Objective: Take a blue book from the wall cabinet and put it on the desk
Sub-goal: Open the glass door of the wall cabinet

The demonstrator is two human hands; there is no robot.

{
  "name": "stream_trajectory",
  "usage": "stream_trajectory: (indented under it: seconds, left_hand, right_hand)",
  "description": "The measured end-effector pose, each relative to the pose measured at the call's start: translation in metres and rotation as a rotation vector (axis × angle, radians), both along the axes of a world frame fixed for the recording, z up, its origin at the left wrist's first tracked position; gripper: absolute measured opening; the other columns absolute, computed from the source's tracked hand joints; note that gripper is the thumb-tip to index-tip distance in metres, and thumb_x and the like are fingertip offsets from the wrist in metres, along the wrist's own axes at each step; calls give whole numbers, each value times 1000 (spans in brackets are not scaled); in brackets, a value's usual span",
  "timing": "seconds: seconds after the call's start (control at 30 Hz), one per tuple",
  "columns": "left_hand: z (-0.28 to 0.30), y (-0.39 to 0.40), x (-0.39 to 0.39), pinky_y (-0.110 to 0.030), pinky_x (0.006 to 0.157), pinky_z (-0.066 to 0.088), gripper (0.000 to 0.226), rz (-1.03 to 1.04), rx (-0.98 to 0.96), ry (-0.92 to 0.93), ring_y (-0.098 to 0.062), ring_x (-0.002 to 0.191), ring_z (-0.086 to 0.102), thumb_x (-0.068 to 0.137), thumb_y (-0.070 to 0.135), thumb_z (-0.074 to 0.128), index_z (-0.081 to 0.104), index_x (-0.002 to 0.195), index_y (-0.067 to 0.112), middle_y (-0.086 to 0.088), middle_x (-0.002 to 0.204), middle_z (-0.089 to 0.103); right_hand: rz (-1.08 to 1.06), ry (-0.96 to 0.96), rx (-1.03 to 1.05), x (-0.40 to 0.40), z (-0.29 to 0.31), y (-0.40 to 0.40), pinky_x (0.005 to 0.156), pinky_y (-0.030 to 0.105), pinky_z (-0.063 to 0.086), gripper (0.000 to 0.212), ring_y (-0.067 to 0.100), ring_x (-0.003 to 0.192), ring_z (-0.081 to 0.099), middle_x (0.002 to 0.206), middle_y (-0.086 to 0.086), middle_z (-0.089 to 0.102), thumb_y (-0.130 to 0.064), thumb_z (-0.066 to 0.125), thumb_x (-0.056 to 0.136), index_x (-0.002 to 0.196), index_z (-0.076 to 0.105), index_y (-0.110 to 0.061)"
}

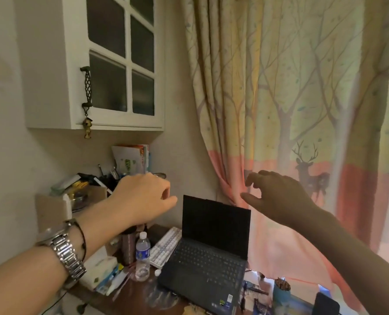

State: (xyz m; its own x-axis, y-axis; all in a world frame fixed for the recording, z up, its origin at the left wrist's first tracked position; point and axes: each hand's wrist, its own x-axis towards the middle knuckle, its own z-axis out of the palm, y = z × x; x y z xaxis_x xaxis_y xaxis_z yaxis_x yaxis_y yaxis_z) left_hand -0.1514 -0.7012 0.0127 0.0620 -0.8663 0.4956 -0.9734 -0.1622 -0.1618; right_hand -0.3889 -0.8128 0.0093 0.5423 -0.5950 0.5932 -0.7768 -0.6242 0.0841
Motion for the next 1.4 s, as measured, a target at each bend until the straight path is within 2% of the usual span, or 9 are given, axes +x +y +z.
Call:
stream_trajectory:
  seconds: [0.17, 0.33, 0.43, 0.6, 0.73, 0.83, 0.93, 1.17, 1.4]
  left_hand:
    - [1, -20, 34, -33, 67, 49, 33, 89, 24, -1, -13, 74, 57, 88, 56, 39, 56, 81, 30, 6, 82, 60]
    - [9, -44, 68, -29, 55, 37, 30, 127, -31, -29, -11, 72, 55, 88, 55, 40, 54, 77, 31, 9, 81, 59]
    - [17, -59, 88, -30, 61, 44, 29, 155, -27, -28, -12, 75, 57, 88, 55, 41, 56, 79, 31, 8, 83, 62]
    - [30, -86, 121, -29, 59, 41, 29, 209, -27, -56, -12, 75, 57, 89, 53, 42, 58, 81, 30, 8, 85, 64]
    - [36, -111, 148, -33, 70, 50, 31, 254, -65, -51, -13, 76, 59, 88, 52, 43, 62, 82, 29, 7, 83, 64]
    - [35, -135, 169, -34, 68, 52, 31, 292, -77, -35, -11, 70, 57, 88, 51, 44, 62, 79, 28, 7, 78, 62]
    - [35, -159, 192, -34, 66, 52, 30, 331, -97, 13, -10, 68, 56, 87, 51, 46, 61, 78, 27, 7, 76, 61]
    - [52, -184, 235, -34, 69, 53, 31, 478, -90, 36, -14, 72, 59, 87, 50, 44, 62, 82, 26, 4, 81, 64]
    - [67, -172, 261, -30, 66, 49, 32, 586, -41, -41, -16, 78, 61, 89, 49, 43, 64, 90, 25, 3, 90, 66]
  right_hand:
    - [65, 1, 37, 43, -6, -32, 79, 37, 53, 35, 22, 91, 62, 105, -1, 63, -48, 47, 90, 110, 58, -21]
    - [131, -6, 4, 86, 0, -67, 74, 31, 47, 33, 17, 83, 52, 107, -2, 62, -46, 47, 92, 112, 57, -22]
    - [175, -28, -3, 113, 8, -89, 78, 33, 50, 35, 17, 92, 60, 111, -3, 62, -48, 47, 92, 116, 57, -24]
    - [218, -29, -14, 156, 22, -127, 84, 37, 52, 38, 17, 100, 61, 114, -5, 62, -51, 47, 90, 117, 56, -27]
    - [270, -25, -31, 196, 31, -163, 83, 34, 50, 39, 17, 104, 61, 117, -6, 61, -51, 45, 91, 121, 54, -28]
    - [314, -22, -45, 231, 33, -196, 76, 32, 44, 39, 19, 102, 62, 117, -5, 61, -51, 45, 92, 122, 53, -28]
    - [353, -9, -32, 264, 40, -228, 81, 34, 48, 37, 20, 102, 62, 118, -4, 61, -50, 45, 92, 120, 54, -27]
    - [412, 0, -120, 318, 78, -277, 80, 34, 50, 36, 19, 100, 63, 117, -6, 62, -51, 45, 91, 118, 54, -28]
    - [517, -21, -111, 359, 69, -279, 80, 36, 54, 36, 19, 95, 63, 110, -4, 63, -52, 45, 91, 115, 56, -26]
